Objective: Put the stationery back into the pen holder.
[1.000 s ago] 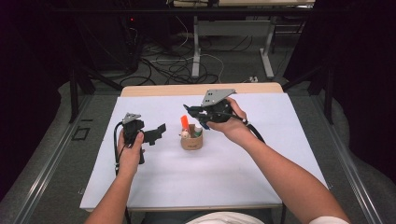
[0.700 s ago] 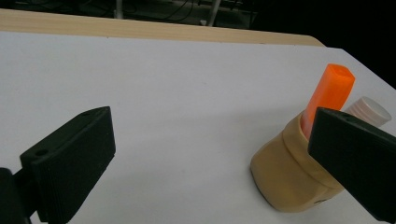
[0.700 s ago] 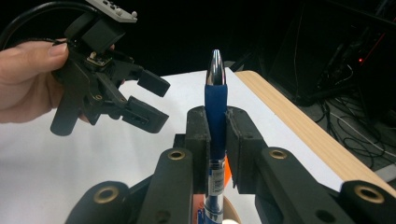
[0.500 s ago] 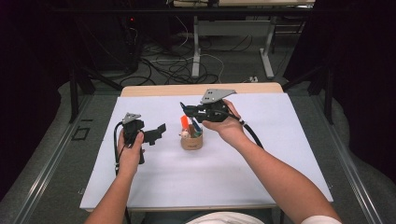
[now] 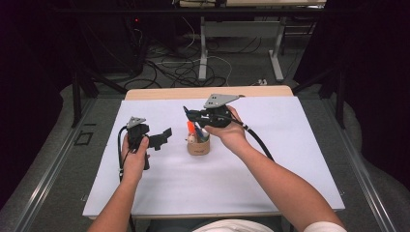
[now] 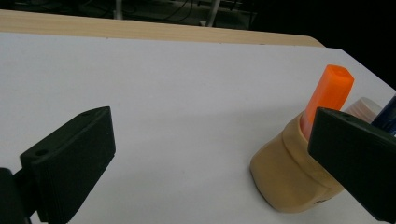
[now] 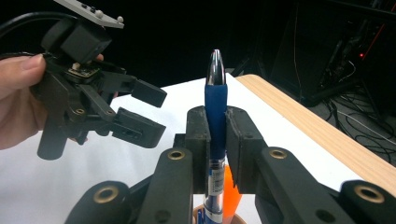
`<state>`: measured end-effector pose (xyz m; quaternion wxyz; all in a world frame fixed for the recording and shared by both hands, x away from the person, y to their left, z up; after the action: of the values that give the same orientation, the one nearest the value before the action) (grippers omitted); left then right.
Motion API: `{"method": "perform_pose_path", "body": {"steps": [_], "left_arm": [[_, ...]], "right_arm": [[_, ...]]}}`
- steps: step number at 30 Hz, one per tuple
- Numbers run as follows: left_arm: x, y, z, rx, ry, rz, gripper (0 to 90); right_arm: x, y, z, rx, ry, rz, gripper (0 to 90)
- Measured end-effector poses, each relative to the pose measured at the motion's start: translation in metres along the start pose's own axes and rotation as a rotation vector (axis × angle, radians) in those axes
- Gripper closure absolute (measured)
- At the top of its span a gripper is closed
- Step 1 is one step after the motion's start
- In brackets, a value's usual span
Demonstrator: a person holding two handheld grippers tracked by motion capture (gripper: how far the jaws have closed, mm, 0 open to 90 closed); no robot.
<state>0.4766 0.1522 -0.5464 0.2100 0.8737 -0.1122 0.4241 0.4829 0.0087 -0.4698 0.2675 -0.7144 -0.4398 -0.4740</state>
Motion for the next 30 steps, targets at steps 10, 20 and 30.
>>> {"method": "perform_pose_path", "body": {"steps": [10,20,30], "left_arm": [[0.000,-0.001,0.000,0.001,-0.001,-0.002,0.6],[0.000,-0.001,0.001,0.002,-0.003,-0.002,0.6],[0.000,-0.001,0.000,0.002,0.000,-0.002,0.6]], "right_arm": [[-0.010,0.007,0.006,-0.012,0.030,0.039,80.0],[-0.024,0.009,0.012,-0.001,0.011,0.076,79.8],[-0.029,0.008,0.014,0.003,-0.024,0.074,74.7]]}}
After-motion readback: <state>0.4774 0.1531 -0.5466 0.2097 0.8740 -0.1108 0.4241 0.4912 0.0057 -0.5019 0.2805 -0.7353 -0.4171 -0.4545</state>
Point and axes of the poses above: each handheld gripper's, and its own axes: z roughly forward along the jaws, x roughly out of its top, y roughly to its right, the point moved 10 cm from there along z, roughly forward along the jaws, and after that the axes turned 5 degrees about -y, right-handed, at the moved point
